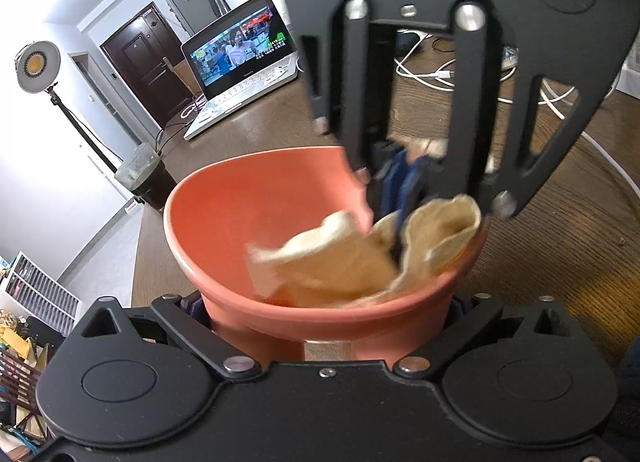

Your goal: Clean bowl

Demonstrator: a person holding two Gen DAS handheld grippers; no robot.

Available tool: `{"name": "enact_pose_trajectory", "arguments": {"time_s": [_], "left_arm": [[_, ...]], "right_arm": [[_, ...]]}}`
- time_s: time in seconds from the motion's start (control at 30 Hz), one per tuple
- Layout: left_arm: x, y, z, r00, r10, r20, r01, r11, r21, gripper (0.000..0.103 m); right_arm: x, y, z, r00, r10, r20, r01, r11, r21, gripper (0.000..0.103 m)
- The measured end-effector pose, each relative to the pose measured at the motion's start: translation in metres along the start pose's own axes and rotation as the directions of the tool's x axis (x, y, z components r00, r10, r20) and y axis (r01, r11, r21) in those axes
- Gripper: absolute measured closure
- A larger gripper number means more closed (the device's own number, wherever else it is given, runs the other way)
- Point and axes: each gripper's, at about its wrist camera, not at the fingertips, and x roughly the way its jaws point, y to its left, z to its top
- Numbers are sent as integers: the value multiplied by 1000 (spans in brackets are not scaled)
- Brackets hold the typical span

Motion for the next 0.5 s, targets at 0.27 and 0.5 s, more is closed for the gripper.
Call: {"name": "enact_pose_trajectory", "arguments": {"time_s": [0.27,0.5], "left_arm": [[0,-1,-1,1000,1,0,-1,1000,3,4],[1,-2,0,1000,0,1,0,1000,4,4]], "right_arm": [[3,-12,18,998,-36,43,36,999,-9,97],[15,-37,28,993,-111,35,110,993,36,97]]}}
